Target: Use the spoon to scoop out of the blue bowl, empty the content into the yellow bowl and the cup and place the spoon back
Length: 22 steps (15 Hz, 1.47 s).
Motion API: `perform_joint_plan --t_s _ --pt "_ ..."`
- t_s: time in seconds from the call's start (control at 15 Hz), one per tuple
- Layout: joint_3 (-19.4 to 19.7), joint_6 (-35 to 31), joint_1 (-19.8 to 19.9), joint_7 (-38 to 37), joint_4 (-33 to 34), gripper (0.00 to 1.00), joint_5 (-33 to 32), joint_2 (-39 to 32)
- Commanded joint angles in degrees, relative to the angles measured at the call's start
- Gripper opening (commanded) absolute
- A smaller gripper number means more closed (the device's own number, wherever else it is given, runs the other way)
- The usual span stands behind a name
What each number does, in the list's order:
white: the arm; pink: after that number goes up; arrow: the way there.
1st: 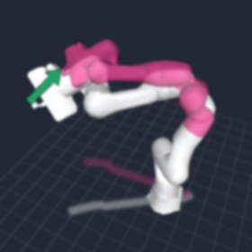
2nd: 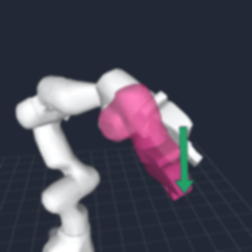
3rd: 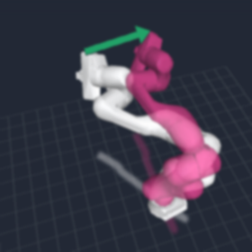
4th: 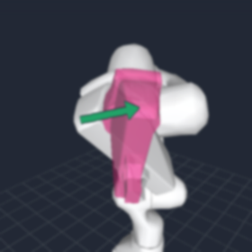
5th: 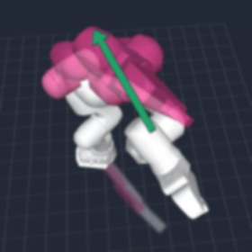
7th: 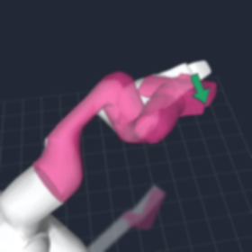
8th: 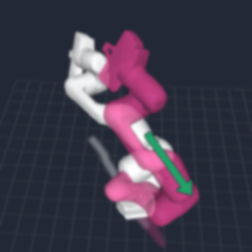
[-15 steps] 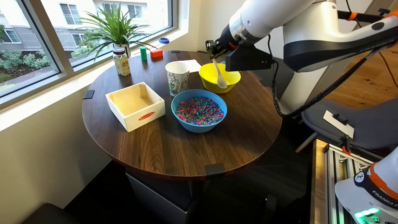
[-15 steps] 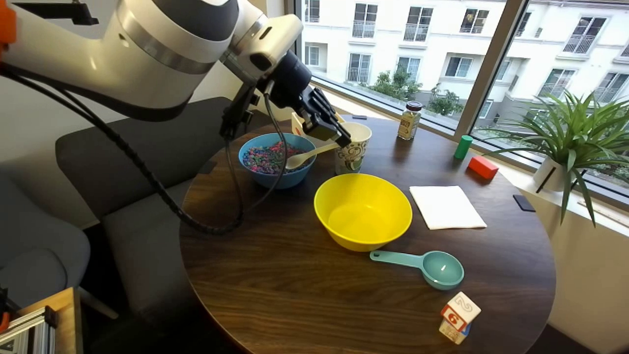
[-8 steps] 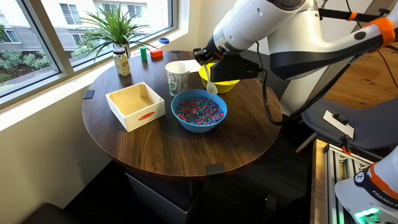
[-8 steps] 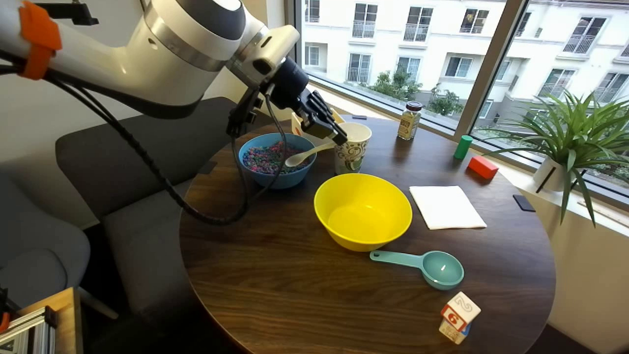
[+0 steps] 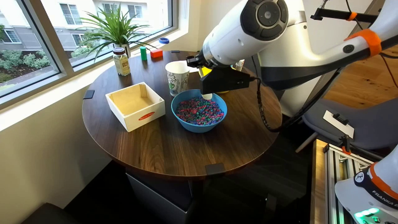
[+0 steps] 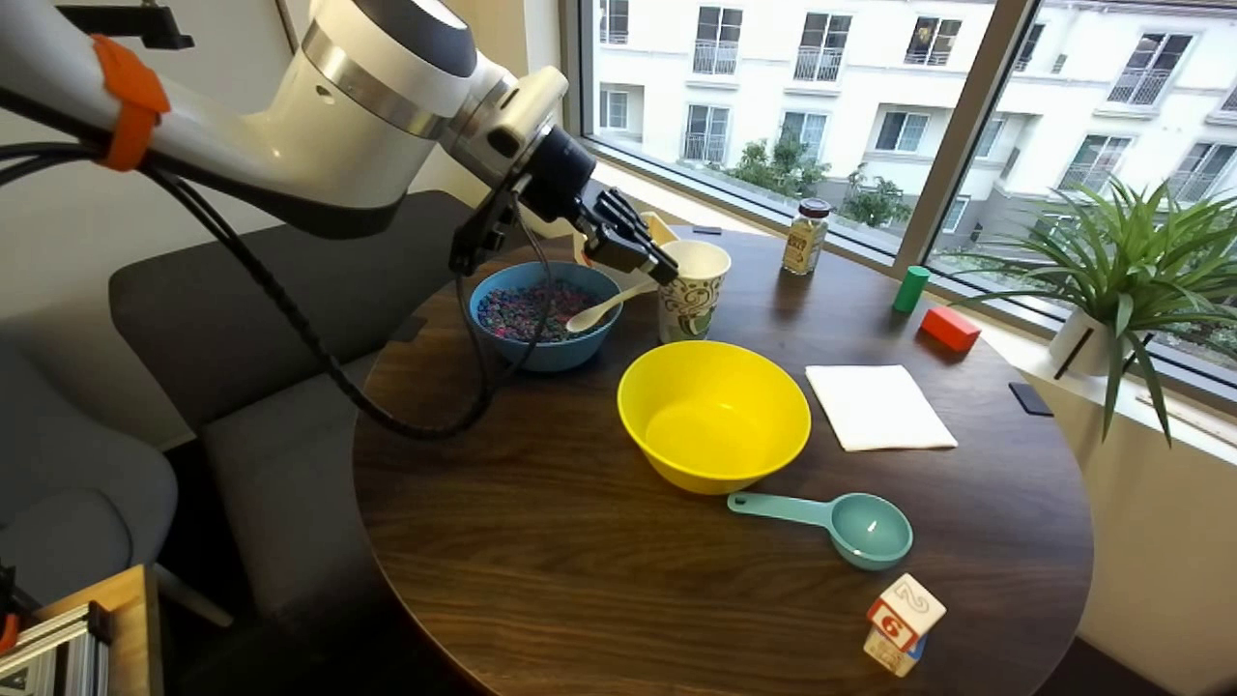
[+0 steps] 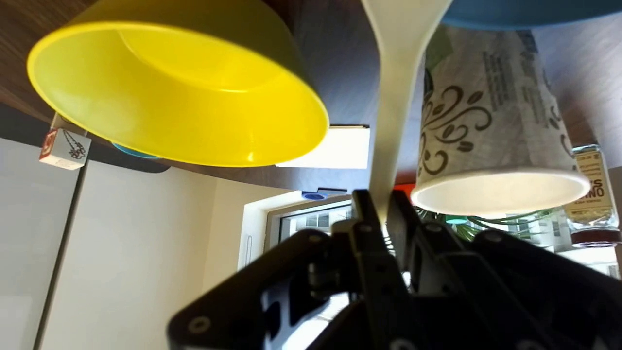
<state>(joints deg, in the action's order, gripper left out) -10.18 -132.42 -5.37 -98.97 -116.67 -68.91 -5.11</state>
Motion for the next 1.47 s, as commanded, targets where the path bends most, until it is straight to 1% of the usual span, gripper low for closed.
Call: perform_joint_plan --t_s 0.0,0.4,1.07,1.4 --pt "1.05 2.50 -2.15 -4.28 2.23 0.03 -4.24 -3.10" --pt "1.27 2.82 -3.09 -6.10 3.97 0.03 -5.18 -4.77" --pt "0.77 6.47 -5.15 -4.11 3.32 0.03 -6.02 -5.77" --pt "0.44 5.26 -5.20 -1.74 3.02 0.03 -4.03 -5.56"
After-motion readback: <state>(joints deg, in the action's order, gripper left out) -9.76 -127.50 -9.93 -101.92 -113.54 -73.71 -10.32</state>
